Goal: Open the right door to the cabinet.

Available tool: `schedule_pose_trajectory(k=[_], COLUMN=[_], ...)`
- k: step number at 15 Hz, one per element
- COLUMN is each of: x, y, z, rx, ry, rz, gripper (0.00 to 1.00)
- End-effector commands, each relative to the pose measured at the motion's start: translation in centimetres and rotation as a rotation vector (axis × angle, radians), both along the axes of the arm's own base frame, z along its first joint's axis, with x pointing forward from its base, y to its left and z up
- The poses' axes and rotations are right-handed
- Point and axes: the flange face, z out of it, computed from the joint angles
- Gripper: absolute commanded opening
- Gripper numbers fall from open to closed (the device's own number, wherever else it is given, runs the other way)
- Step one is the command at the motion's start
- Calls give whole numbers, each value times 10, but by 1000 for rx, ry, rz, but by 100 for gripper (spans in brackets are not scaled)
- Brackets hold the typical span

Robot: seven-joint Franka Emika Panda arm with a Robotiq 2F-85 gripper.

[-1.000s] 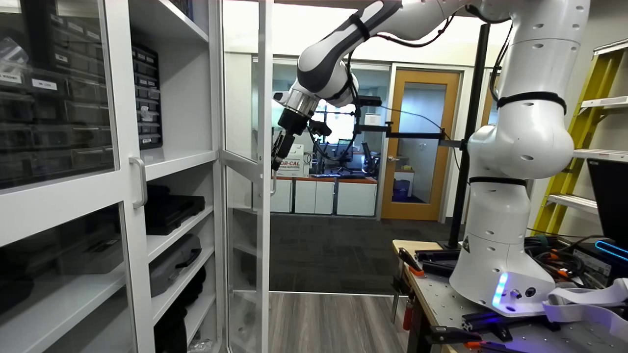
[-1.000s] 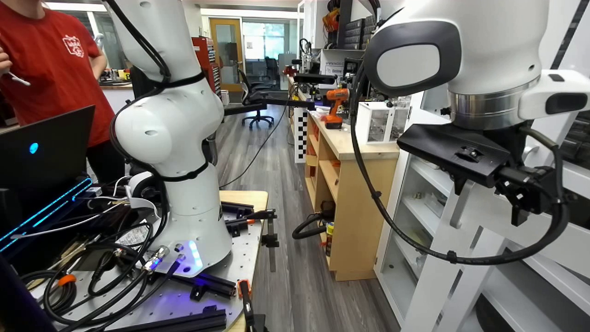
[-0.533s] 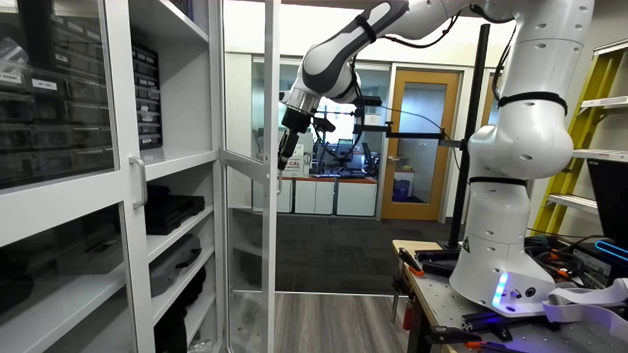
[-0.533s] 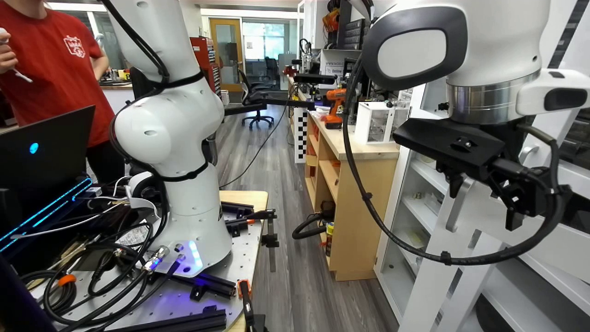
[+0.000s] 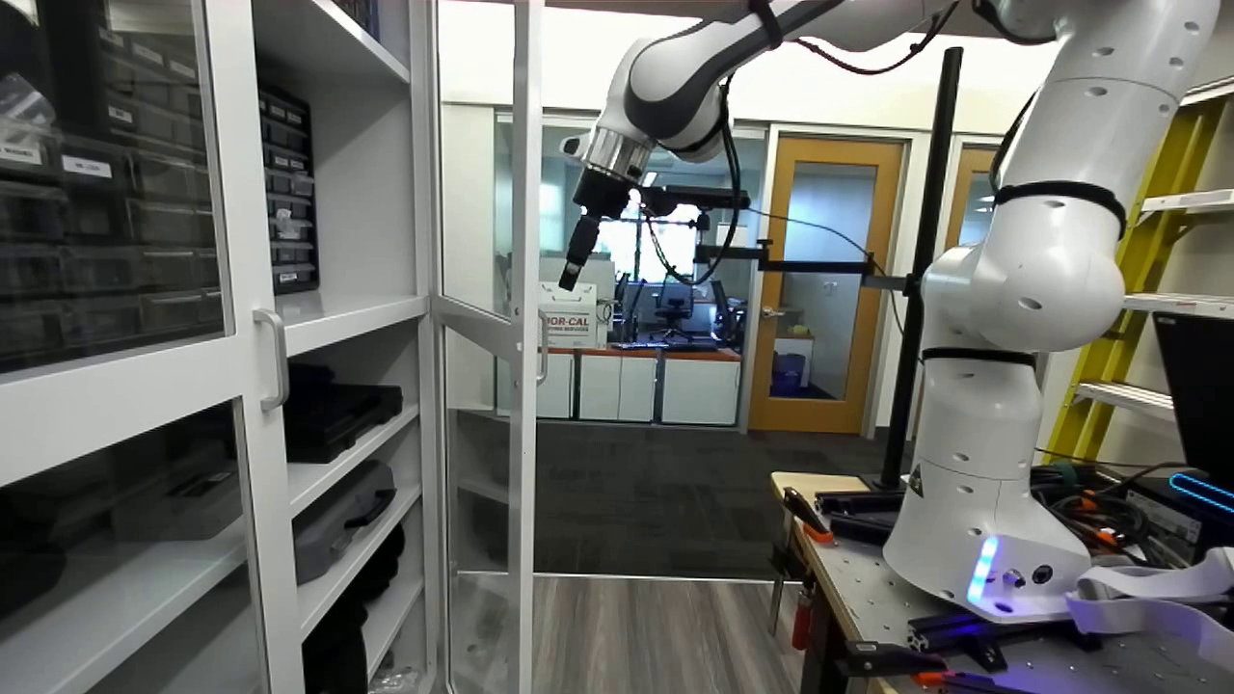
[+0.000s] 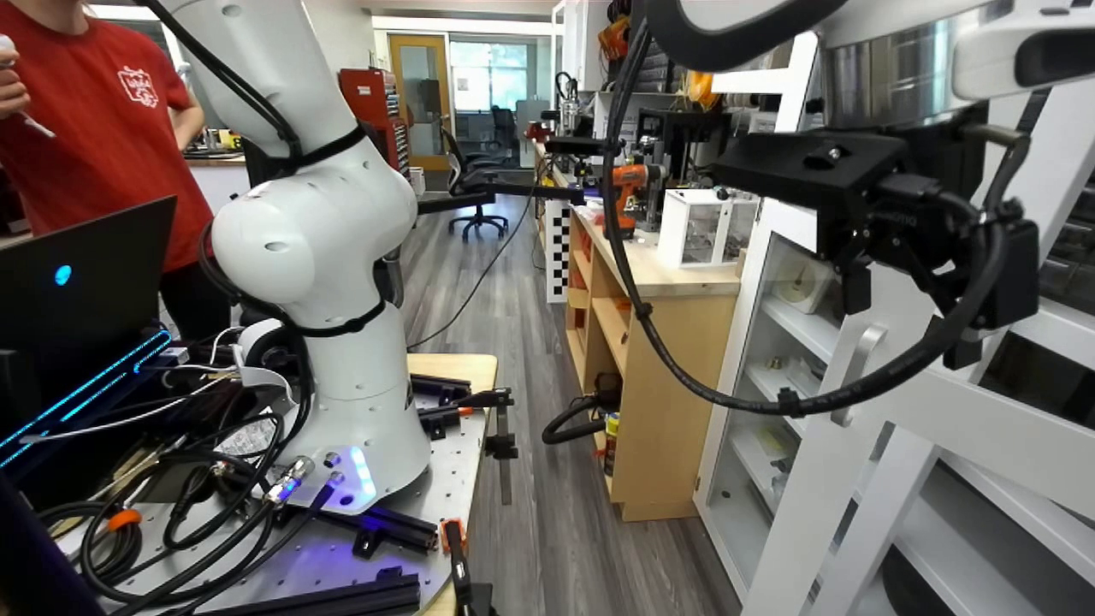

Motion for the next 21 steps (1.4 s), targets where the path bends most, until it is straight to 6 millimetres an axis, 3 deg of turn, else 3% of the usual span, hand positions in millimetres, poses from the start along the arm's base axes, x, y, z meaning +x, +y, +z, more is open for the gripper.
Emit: schedule_pose_trajectory(k=[1,6,11,21], x=[2,10,4,-41], y=[-1,19,41,67], z=[17,26,46,77], rx=[-29,-15,-24,4], ry=[36,91,119,220], rz=[-93,-127,-180,-381], gripper=[100,100,100,100])
